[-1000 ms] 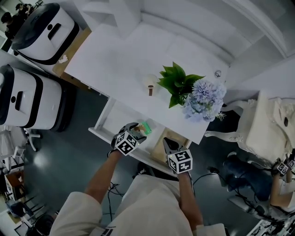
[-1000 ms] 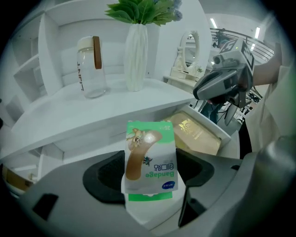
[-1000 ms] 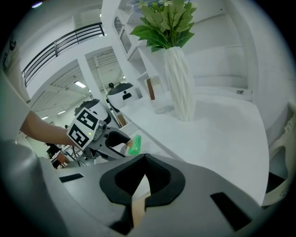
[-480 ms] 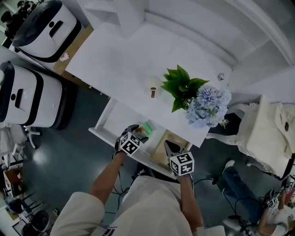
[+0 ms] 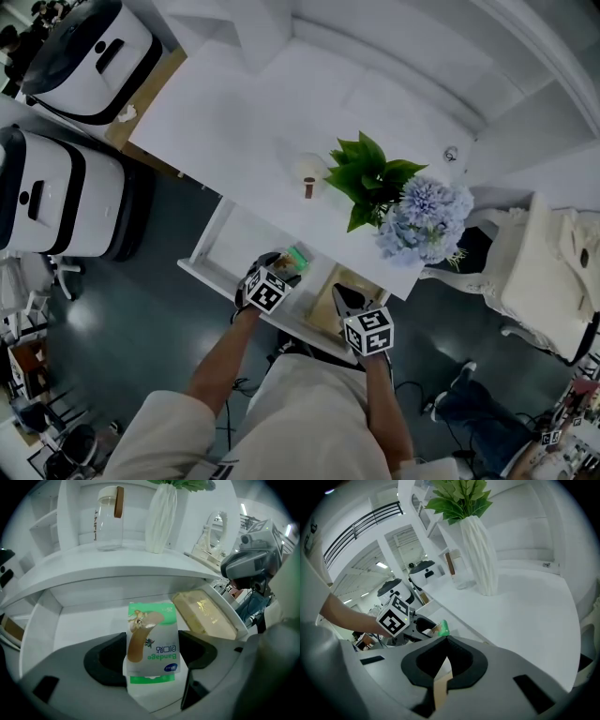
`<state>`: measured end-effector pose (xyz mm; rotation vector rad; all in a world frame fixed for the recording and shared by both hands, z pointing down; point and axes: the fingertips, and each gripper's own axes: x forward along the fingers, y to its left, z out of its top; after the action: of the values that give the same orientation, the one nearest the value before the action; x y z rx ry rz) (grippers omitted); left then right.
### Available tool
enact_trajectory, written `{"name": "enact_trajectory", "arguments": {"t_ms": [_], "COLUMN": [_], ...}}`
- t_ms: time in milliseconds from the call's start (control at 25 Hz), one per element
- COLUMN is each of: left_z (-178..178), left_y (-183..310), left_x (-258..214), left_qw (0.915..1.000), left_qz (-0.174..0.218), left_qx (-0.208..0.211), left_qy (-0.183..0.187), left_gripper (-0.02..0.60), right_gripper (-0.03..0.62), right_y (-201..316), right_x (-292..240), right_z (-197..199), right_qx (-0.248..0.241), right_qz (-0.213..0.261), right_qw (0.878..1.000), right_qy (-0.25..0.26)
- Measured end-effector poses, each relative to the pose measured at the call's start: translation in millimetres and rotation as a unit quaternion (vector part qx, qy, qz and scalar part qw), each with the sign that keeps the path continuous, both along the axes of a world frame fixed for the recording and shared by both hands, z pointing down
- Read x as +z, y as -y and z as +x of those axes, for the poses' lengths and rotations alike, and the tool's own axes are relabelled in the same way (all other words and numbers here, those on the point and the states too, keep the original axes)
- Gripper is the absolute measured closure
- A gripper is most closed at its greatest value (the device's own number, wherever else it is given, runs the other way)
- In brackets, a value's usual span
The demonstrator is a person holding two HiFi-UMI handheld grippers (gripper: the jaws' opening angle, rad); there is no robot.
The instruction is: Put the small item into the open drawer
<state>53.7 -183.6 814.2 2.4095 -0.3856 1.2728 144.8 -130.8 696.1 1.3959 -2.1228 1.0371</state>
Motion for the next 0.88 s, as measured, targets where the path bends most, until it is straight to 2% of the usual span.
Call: {"name": "enact_trajectory", "arguments": {"t_ms": [360,880], "left_z": [1,7], "left_y": [7,20], "left_x": [17,35], "left_qw": [0.9992,0.9983], "left_qz": [-0.017,-0.02], "left_qx": [-0.029,-0.048], "left_qy": [0.018,0.027], "left_gripper": [0.222,0.222], "right_gripper": [0.569,0.569], "right_y": [0,-18], "right_x": [4,6], "right_z": [-5,5], "right_qx": [-0.021,-0.015], "right_qz": [-0.005,-0.018], "right_qw": [1.0,0.999], "right_qy": [-0.014,-0.032]}}
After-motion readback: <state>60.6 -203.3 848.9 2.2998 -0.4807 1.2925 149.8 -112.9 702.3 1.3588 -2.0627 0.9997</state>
